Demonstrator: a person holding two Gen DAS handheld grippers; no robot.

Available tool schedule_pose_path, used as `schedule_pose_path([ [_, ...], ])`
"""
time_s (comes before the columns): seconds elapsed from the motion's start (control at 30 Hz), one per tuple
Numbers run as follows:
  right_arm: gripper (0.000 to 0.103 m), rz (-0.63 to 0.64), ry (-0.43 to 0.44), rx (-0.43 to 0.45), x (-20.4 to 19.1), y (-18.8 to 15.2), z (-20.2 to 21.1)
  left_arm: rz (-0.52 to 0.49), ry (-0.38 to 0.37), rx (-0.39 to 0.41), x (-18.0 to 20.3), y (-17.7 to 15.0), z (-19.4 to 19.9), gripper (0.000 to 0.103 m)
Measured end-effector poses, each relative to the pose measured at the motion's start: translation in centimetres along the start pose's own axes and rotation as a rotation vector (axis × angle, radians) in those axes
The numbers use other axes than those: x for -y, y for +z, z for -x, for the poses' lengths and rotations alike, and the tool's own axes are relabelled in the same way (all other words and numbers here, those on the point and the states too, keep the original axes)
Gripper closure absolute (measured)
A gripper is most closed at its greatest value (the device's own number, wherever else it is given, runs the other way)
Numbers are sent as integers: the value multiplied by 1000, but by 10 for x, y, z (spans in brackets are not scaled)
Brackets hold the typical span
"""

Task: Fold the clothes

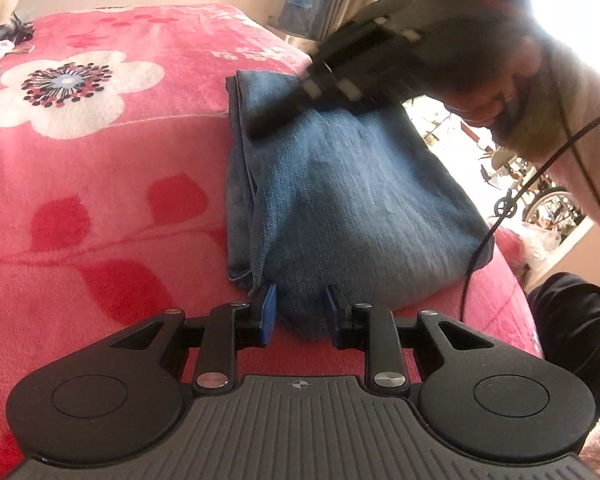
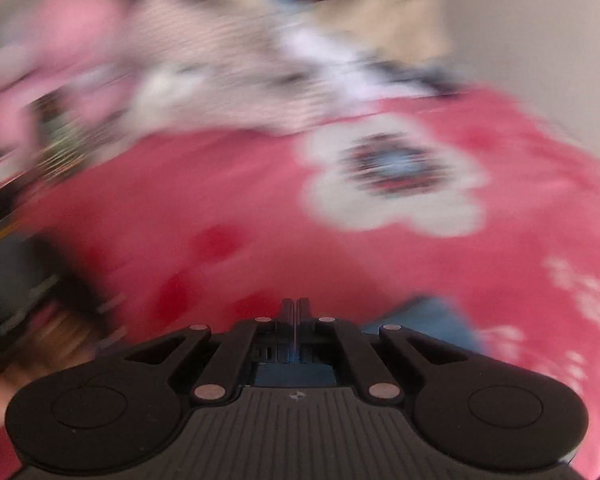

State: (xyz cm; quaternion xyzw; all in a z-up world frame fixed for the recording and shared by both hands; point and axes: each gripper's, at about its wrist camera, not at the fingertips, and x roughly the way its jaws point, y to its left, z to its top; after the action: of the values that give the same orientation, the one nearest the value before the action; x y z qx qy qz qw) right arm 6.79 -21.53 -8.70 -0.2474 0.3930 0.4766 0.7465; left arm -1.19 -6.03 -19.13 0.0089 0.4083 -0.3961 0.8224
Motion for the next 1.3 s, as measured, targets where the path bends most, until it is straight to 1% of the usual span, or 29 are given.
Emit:
schedule_pose_path([
  [0.07, 103, 96, 44, -101, -11, -1, -6, -9, 2, -1, 1, 0, -1, 77],
  [0.1, 103, 95, 37, -104, -12, -3, -15, -11, 2, -1, 1, 0, -2, 77],
  [0.17, 103, 72, 10, -90, -13, -8, -33, -11, 1, -3, 1, -1, -2, 77],
  [0.23, 103, -1, -38, -73, -12, -5, -47, -9, -3, -3, 0, 0, -3, 77],
  [0.27, 103, 0, -68, -66, -15, -3, -48, -6, -5, -4, 0, 0, -3, 77],
  [0.33, 103, 20, -129, -53, -21, 1, -47, -2, -7, -5, 1, -1, -2, 77],
  [0.37, 103, 8, -162, -31, -20, 4, -37, -1, -6, -4, 1, -1, -2, 77],
  [0.43, 103, -48, -177, 25, -12, 8, -11, 2, -6, -5, 2, 0, -3, 77],
  [0.5, 103, -74, -96, 56, -8, 11, 16, 1, -7, -6, 2, 0, -3, 77],
  [0.53, 103, -43, -51, 42, -14, 10, 22, 0, -7, -6, 2, 0, -3, 77],
  [0.6, 103, 31, 38, -13, -27, 5, 26, -2, -6, -6, 3, 0, -3, 77],
  [0.67, 103, 77, 53, -80, -40, -3, 9, -2, -2, -4, 3, 0, -3, 77],
  [0.73, 103, 77, -7, -138, -47, -14, -18, -1, 3, -5, 4, -1, -3, 76],
  [0.77, 103, 68, -31, -113, -49, -16, -29, 0, 4, -6, 4, -1, -3, 76],
  [0.9, 103, -41, -142, -46, -43, -7, -46, -3, 3, -3, 4, -1, -1, 76],
  [0.93, 103, -32, -169, -35, -43, -4, -46, -3, 3, -3, 4, -1, -1, 76],
  [0.97, 103, -48, -179, 3, -39, -1, -37, -3, 3, -4, 4, -1, -1, 76],
  [1.03, 103, -128, -184, 80, -23, 4, -11, 0, 0, -6, 3, 0, -2, 76],
  [1.07, 103, -156, -213, 105, -15, 5, 1, 1, -1, -7, 3, 0, -2, 76],
  [1.1, 103, -171, -262, 117, -9, 3, 12, 1, -2, -8, 2, 0, -2, 76],
  [1.17, 103, -202, -320, 118, 2, 1, 22, 2, -4, -9, 2, 0, -2, 76],
  [1.2, 103, -215, -327, 107, 4, 0, 19, 3, -5, -9, 2, 0, -2, 75],
  [1.23, 103, -227, -330, 95, 6, -2, 15, 4, -6, -8, 2, 0, -2, 75],
  [1.3, 103, -232, -389, 56, 9, -7, -10, 8, -5, -3, 1, 0, -3, 75],
])
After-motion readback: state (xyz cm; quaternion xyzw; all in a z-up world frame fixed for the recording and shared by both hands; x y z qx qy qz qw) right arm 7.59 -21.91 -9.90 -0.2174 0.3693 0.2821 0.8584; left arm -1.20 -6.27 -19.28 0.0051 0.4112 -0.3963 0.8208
